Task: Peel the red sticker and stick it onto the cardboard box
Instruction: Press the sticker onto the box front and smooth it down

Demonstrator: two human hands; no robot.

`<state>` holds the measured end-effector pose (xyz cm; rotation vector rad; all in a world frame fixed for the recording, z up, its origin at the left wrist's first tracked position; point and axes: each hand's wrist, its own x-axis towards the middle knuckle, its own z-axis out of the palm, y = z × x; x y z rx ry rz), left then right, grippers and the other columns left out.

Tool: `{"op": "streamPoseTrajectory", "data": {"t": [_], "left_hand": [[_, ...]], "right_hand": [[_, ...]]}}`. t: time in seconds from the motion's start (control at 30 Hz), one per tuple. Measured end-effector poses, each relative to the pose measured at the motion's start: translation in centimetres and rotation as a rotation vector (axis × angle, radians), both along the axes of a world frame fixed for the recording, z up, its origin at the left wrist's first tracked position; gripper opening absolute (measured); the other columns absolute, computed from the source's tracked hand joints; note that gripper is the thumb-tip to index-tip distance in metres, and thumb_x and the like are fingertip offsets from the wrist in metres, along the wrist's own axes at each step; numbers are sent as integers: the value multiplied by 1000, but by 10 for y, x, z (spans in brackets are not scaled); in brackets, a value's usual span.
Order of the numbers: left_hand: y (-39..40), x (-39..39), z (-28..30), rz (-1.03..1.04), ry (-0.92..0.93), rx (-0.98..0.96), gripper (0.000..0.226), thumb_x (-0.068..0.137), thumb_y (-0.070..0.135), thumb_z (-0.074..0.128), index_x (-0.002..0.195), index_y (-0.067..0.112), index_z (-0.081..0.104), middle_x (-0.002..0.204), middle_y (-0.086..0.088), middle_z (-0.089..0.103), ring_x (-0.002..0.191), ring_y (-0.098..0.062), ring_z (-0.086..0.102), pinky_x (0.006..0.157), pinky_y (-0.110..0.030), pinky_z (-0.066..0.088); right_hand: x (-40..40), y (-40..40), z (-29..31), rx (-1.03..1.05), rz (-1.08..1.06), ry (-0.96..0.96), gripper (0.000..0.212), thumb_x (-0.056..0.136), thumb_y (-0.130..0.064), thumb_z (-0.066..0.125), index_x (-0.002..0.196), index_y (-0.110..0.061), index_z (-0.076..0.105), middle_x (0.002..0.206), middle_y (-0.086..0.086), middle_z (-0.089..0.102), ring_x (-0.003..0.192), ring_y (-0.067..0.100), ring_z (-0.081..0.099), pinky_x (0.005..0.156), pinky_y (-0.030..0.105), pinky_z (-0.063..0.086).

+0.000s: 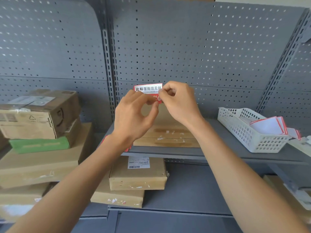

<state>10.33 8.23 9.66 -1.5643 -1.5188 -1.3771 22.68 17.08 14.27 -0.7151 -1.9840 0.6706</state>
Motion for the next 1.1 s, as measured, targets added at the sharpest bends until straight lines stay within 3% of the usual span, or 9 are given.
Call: {"op": "streamPoseTrajectory", "data": {"t": [0.17,0.3,0.37,0.5,0.63,0.7,0.77,0.83,1.1], "left_hand": [[-8,-11,5,-32,-344,37,11,93,28,71,87,18,73,84,9,72,83,-15,65,79,-40,54],[-4,-19,4,-75,-561,9,10,91,30,73,89,20,73,83,9,73,77,-5,65,80,-37,56],[-3,-19,2,-122,-603,-31,6,92,28,72,89,23,74,84,10,74,77,-4,66,83,-39,57],[-1,-12,-4,-213,-619,-93,9,95,26,68,89,26,75,87,9,76,85,-18,71,83,-48,58],[0,-3,-9,-283,-662,-98,20,99,24,62,87,17,76,87,5,77,79,-44,65,68,-46,52],[1,-1,-9,-304,-646,-99,20,99,30,63,88,20,76,87,3,77,69,-38,63,62,-45,49],[1,2,-9,-325,-628,-102,16,98,36,67,88,28,75,88,4,77,63,-17,60,59,-32,48],[3,4,-9,-325,-618,-113,11,95,37,71,85,34,73,88,6,77,63,-6,60,61,-27,47],[3,7,-21,-282,-564,-141,17,96,29,72,83,41,72,89,14,75,63,3,56,63,-26,43]], "right_hand": [[18,2,0,17,8,34,20,91,-20,61,74,-14,68,68,6,69,60,9,54,60,29,45],[33,5,-2,12,45,54,20,94,-20,62,79,-9,69,76,9,71,72,29,64,69,39,53],[39,6,-4,16,64,41,19,95,-20,62,80,-11,69,78,7,72,76,29,65,72,41,54],[48,7,-10,17,61,16,17,95,-19,63,81,-13,70,75,3,71,69,22,63,70,37,53],[55,8,-14,18,31,21,16,95,-19,63,84,-12,72,72,-5,69,64,6,60,66,26,49],[58,8,-15,20,24,8,17,96,-20,63,84,-13,72,74,-4,70,66,7,61,67,28,51],[60,9,-15,22,20,6,17,96,-20,62,85,-13,72,77,-2,72,69,12,64,69,33,53],[63,9,-16,22,17,17,17,96,-20,63,85,-13,72,77,-1,72,71,19,66,69,35,54],[81,8,-31,2,24,-35,17,96,-21,64,83,-16,74,72,-7,71,66,9,61,65,24,48]]}}
